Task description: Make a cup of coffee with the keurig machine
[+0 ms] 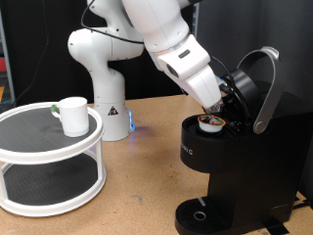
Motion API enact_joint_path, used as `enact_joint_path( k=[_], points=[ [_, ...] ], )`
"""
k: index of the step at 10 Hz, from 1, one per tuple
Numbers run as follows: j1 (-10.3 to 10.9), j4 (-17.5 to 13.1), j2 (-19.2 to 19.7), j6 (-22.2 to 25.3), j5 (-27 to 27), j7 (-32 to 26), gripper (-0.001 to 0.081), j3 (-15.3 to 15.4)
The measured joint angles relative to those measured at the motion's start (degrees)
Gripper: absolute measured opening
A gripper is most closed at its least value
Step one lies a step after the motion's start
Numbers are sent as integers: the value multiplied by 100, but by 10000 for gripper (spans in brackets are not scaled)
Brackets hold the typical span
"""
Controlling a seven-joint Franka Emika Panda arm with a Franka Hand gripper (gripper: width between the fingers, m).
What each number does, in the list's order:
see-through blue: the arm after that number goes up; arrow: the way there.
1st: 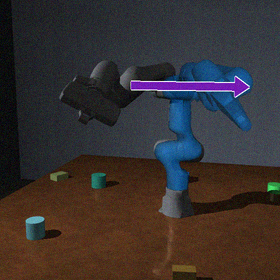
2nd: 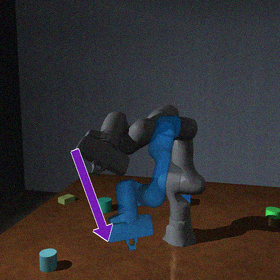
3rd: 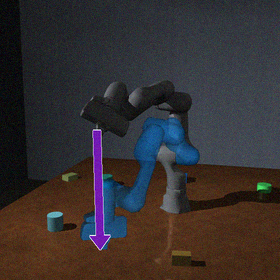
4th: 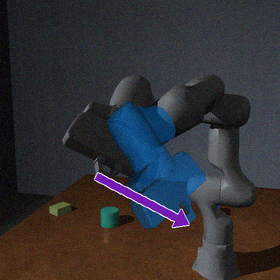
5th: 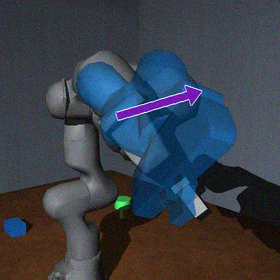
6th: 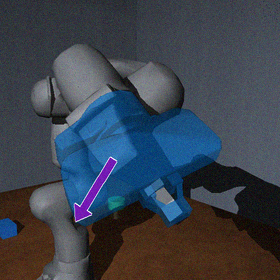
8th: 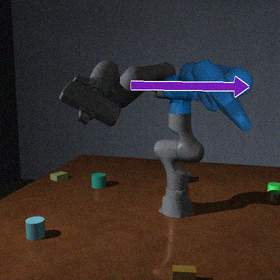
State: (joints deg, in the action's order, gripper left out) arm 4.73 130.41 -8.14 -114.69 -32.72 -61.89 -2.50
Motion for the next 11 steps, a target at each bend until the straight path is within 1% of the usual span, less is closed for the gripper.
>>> enact_joint_path(
  k=[1,2,4,6,8,10,11],
  points=[
    [-7,4,3,-84,-40,-10,808,-7],
    [-23,0,-13,-224,-203,-17,808,-39],
    [-61,-111,-148,-205,-621,-37,808,-197],
    [-94,-365,-278,125,-866,-40,808,-372],
    [-130,-668,-368,401,-887,-25,808,-512],
    [-188,-999,-366,966,-879,-25,808,-658],
    [-187,-967,-359,914,-878,-27,808,-647]
  ],
)
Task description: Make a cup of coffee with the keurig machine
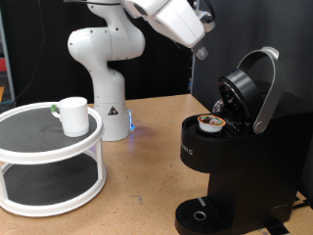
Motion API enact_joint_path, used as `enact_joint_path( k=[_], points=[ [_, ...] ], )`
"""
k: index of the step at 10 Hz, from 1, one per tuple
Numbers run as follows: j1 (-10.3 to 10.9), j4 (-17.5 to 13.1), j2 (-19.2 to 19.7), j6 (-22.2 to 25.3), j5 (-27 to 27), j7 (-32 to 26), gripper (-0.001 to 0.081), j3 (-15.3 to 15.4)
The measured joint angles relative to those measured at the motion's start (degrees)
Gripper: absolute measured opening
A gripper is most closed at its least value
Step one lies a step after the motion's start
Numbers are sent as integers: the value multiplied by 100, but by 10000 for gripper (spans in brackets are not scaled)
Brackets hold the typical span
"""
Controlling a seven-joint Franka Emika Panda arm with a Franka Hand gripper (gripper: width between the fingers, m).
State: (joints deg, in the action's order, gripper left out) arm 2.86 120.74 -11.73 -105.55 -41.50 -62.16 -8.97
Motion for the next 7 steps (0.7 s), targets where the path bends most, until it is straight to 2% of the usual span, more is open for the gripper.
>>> enact_joint_path(
  k=[1,4,7],
  points=[
    [13,29,0,-12,-31,-52,808,3],
    [118,34,3,-62,-635,-28,808,142],
    [257,-82,26,-263,-647,340,808,497]
  ],
)
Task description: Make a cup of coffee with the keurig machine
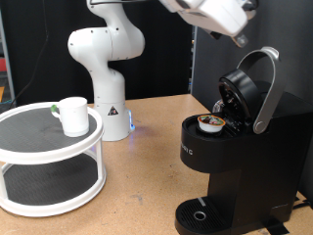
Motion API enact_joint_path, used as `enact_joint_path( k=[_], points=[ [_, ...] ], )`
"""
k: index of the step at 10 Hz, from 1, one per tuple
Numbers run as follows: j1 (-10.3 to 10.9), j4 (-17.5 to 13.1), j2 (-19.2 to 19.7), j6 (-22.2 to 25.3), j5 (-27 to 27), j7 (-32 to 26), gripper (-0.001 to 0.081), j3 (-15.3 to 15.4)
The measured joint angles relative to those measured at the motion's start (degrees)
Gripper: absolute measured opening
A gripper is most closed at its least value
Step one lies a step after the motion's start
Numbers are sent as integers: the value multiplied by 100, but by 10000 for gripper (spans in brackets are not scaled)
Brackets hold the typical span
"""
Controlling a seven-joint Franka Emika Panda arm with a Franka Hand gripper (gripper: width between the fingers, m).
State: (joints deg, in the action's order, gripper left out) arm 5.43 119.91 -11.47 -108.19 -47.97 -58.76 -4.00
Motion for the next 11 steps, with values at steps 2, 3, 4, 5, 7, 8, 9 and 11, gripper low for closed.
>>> enact_joint_path(
  k=[2,3,4,5,7,8,9,11],
  points=[
    [74,-45,97,-285,27,384,808,268],
    [111,-77,175,-456,29,532,808,399],
    [141,-122,250,-571,28,643,808,507],
    [165,-178,323,-641,27,722,808,601],
    [212,-267,408,-730,5,750,685,733],
    [224,-282,413,-751,-1,752,685,787],
    [235,-293,413,-780,-6,753,549,838],
    [239,-296,413,-859,-12,759,359,936]
  ],
)
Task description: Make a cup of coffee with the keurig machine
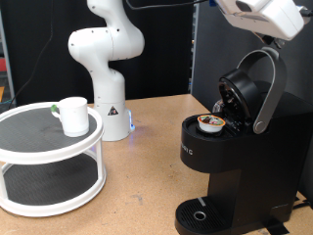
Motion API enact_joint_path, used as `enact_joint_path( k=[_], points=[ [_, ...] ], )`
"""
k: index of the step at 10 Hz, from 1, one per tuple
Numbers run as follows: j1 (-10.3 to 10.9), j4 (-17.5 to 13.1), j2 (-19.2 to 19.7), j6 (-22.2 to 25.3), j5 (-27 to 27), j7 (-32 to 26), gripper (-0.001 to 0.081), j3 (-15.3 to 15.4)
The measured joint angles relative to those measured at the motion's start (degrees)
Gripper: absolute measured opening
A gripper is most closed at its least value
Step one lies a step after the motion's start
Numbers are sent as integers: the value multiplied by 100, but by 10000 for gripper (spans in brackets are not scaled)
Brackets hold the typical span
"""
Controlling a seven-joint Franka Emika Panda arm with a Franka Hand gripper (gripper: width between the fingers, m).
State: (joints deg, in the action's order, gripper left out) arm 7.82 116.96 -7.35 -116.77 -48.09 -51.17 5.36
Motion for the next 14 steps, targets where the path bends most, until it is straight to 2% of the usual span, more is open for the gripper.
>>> enact_joint_path(
  k=[1,2,3,4,11,14],
  points=[
    [2,0,0,-34,0,8,359,42],
    [3,6,1,-63,0,33,164,82],
    [3,20,2,-80,6,62,54,114],
    [3,42,2,-100,8,71,17,139],
    [-19,136,-18,-104,112,77,7,136],
    [-135,120,-99,133,356,102,7,36]
  ],
)
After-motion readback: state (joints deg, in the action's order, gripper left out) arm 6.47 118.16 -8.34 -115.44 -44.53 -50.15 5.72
